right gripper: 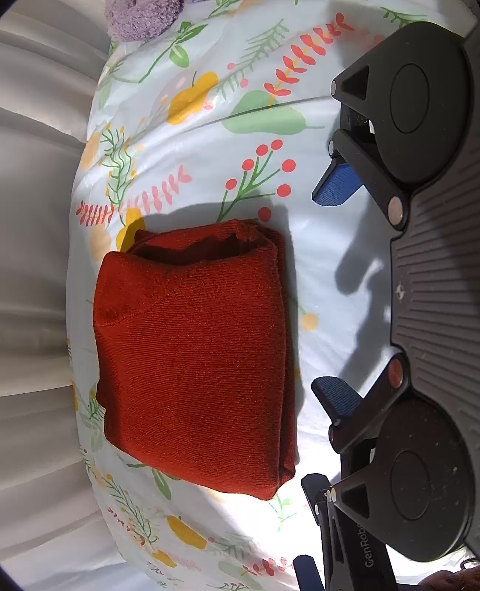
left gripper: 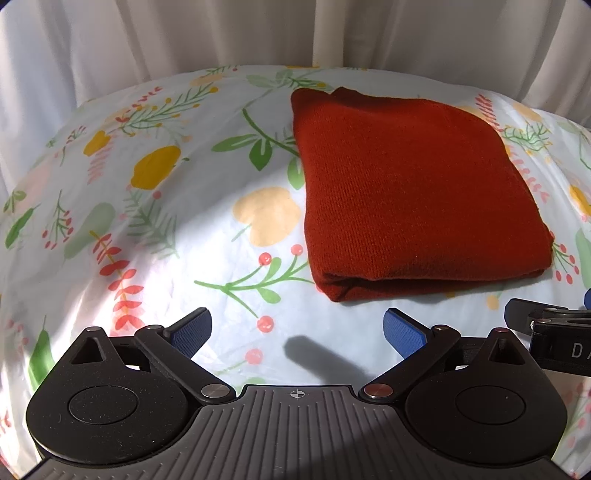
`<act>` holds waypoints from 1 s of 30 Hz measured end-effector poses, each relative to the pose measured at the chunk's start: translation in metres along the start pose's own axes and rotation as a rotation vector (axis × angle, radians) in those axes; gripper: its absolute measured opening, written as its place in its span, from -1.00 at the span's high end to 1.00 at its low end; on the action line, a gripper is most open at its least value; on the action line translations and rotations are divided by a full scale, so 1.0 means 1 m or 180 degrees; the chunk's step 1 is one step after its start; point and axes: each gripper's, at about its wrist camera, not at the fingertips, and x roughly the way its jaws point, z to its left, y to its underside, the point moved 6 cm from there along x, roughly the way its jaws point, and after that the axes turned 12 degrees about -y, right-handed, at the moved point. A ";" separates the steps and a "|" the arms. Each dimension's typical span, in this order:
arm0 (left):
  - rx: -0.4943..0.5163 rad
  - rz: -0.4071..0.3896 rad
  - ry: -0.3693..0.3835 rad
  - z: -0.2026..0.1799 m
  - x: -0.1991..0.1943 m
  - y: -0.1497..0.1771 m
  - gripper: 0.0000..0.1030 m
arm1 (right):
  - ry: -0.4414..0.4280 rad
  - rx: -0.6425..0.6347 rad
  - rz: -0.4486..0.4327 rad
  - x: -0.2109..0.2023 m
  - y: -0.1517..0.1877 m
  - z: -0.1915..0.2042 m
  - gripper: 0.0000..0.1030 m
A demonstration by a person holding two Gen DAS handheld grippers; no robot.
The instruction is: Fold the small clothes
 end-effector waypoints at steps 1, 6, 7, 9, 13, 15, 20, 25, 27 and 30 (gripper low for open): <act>0.0003 0.0001 0.0004 -0.001 0.000 0.000 -0.98 | 0.0004 0.0005 -0.0001 0.000 0.000 0.000 -0.92; 0.0011 0.0003 -0.0004 -0.002 0.001 -0.001 -0.98 | 0.0011 0.0020 0.0004 0.001 -0.001 -0.002 -0.92; 0.0007 0.0006 -0.0007 -0.002 0.001 -0.001 -0.97 | 0.0012 0.0018 0.0007 0.001 -0.001 -0.002 -0.92; 0.0009 0.0004 -0.0004 -0.002 0.001 -0.001 -0.98 | 0.0011 0.0015 0.0009 0.001 -0.001 -0.003 -0.92; 0.0010 0.0015 -0.0005 -0.002 0.002 -0.001 -0.98 | 0.0019 -0.0004 0.0020 0.003 -0.001 -0.002 -0.92; 0.0008 0.0016 -0.0006 -0.001 0.002 -0.001 -0.98 | 0.0023 -0.0011 0.0022 0.003 -0.002 -0.002 -0.92; -0.0002 0.0033 -0.0011 -0.001 0.004 -0.001 -0.97 | 0.0042 -0.0011 0.0014 0.002 -0.002 -0.001 -0.92; -0.0002 0.0037 -0.0020 -0.001 0.004 0.000 -0.97 | 0.0047 -0.0016 0.0019 0.002 -0.002 -0.001 -0.92; -0.0004 0.0036 -0.0019 -0.001 0.004 0.000 -0.98 | 0.0053 -0.0017 0.0021 0.001 -0.002 -0.002 -0.92; -0.0009 0.0042 -0.0008 -0.001 0.004 0.001 -0.98 | 0.0064 -0.0010 0.0018 0.000 -0.002 -0.002 -0.92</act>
